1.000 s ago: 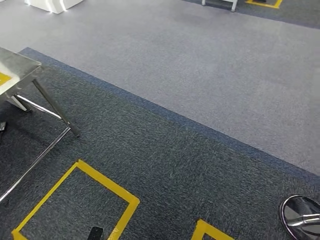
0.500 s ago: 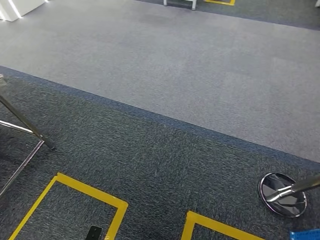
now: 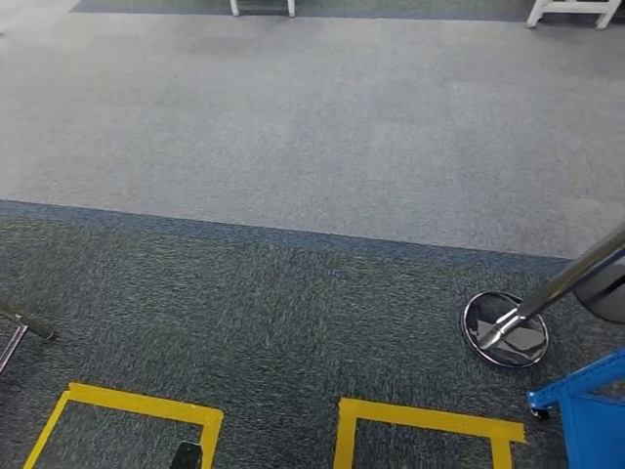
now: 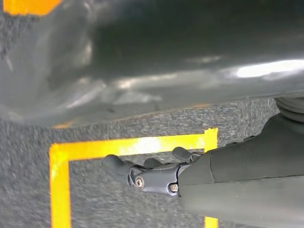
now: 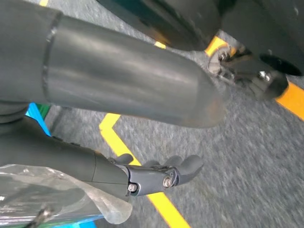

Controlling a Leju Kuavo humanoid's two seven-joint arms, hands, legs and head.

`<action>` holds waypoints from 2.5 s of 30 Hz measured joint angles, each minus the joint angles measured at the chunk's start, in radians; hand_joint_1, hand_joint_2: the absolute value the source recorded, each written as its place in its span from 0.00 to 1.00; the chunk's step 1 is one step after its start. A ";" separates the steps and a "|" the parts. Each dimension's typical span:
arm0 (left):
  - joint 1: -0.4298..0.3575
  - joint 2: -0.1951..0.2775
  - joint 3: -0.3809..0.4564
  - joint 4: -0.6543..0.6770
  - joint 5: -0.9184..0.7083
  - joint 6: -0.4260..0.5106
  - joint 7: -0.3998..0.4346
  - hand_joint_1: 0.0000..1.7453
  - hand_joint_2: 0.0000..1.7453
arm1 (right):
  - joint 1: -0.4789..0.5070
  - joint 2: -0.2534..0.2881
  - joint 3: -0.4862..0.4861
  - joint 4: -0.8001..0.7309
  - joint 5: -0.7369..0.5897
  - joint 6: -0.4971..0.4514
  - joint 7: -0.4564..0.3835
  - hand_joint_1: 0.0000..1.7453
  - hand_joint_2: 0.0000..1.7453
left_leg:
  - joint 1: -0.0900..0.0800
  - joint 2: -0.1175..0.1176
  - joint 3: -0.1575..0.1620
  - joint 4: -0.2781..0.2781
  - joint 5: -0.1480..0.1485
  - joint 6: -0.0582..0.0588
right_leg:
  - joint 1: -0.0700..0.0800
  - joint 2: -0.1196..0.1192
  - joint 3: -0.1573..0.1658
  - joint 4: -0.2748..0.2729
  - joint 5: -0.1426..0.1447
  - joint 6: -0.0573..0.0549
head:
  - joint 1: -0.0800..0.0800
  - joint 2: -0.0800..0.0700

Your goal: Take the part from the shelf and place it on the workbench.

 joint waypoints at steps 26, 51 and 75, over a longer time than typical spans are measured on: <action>0.001 -0.001 -0.005 0.000 -0.002 0.000 0.002 0.00 0.00 | 0.000 -0.001 0.000 0.001 0.001 0.003 0.000 0.00 0.00 | -0.011 0.080 0.045 -0.108 0.071 0.019 | -0.001 -0.038 -0.012 0.016 -0.006 0.031 | -0.001 0.000; 0.006 -0.003 -0.008 0.000 -0.002 -0.001 0.002 0.00 0.00 | 0.004 -0.004 0.000 0.001 0.000 0.004 0.000 0.00 0.00 | -0.019 0.028 0.028 -0.128 0.097 0.060 | 0.007 0.007 -0.122 0.218 -0.078 0.045 | 0.005 0.000; 0.002 -0.002 -0.008 0.000 -0.002 0.000 0.002 0.00 0.00 | 0.005 -0.006 0.000 0.001 0.000 0.004 0.000 0.00 0.00 | -0.009 -0.056 0.018 -0.112 0.096 0.050 | 0.012 0.077 -0.042 0.040 -0.018 0.020 | 0.003 0.000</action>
